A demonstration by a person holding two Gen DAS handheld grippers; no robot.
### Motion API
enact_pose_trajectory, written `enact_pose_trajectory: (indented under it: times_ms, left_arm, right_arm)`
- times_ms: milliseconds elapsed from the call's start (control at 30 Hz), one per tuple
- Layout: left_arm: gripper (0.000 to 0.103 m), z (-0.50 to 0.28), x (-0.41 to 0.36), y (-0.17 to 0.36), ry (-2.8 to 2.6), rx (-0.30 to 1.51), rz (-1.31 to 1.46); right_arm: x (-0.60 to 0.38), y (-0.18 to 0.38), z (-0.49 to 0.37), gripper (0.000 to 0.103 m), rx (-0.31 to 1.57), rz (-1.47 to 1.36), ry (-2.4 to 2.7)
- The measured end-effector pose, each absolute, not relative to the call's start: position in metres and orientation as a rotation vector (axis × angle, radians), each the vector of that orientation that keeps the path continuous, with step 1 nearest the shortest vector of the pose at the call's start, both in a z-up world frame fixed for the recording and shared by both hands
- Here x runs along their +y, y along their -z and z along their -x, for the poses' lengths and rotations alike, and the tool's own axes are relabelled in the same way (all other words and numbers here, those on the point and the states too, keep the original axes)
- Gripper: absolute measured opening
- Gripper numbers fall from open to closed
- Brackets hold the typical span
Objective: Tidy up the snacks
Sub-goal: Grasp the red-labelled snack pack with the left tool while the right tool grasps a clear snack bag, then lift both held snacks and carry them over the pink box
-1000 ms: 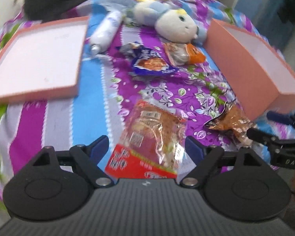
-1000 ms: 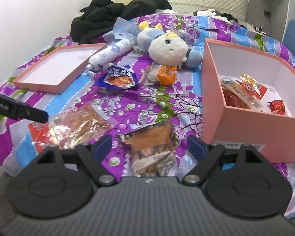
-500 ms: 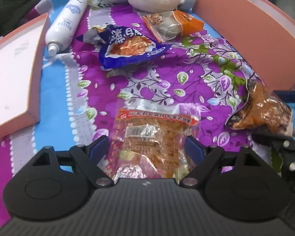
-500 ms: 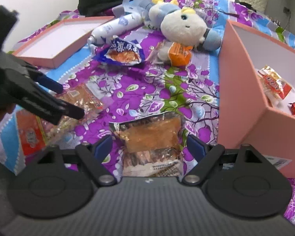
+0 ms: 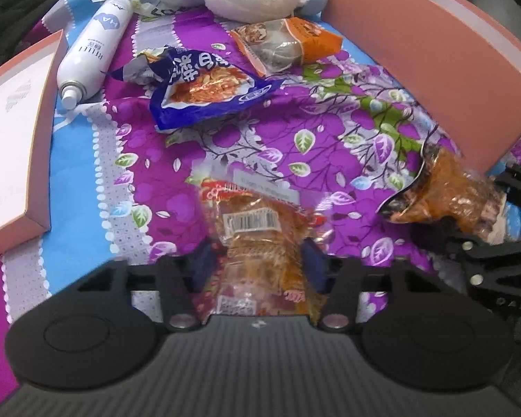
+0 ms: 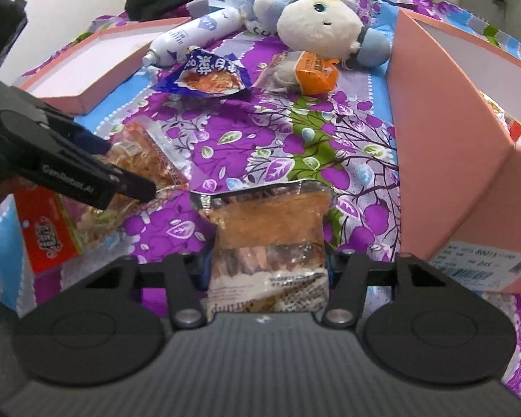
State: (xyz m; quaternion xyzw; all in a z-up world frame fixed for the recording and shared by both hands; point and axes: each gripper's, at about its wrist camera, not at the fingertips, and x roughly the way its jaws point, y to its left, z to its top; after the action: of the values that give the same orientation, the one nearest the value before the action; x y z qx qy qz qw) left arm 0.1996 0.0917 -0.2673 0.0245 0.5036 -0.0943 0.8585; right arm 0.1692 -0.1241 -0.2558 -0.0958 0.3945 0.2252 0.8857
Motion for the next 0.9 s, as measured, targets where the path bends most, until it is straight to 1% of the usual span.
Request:
enact_pose_trajectory:
  times_ms: [33,133,200,367,633,900]
  left_arm:
    - [0.039,-0.199,0.091,0.266,0.201,1.058,-0.043]
    - [0.032,-0.196,0.084,0.263,0.197,1.054,-0.043]
    - [0.03,-0.194,0.084,0.26,0.185,1.053,-0.008]
    - [0.029,-0.183,0.084,0.246,0.148,1.026,0.038]
    - [0.028,-0.15,0.087,0.21,0.1,0.973,0.087]
    - [0.027,-0.11,0.079,0.168,0.082,0.883,0.187]
  right_arm:
    - [-0.124,0.255,-0.169,0.052,0.819,0.193,-0.463]
    - [-0.128,0.251,-0.169,0.05,0.814,0.171,-0.438]
    - [-0.13,0.247,-0.168,0.049,0.804,0.17,-0.411]
    - [-0.141,0.229,-0.16,0.048,0.767,0.114,-0.384]
    - [-0.155,0.193,-0.141,0.049,0.713,0.016,-0.39]
    - [-0.17,0.155,-0.111,0.049,0.65,0.011,-0.351]
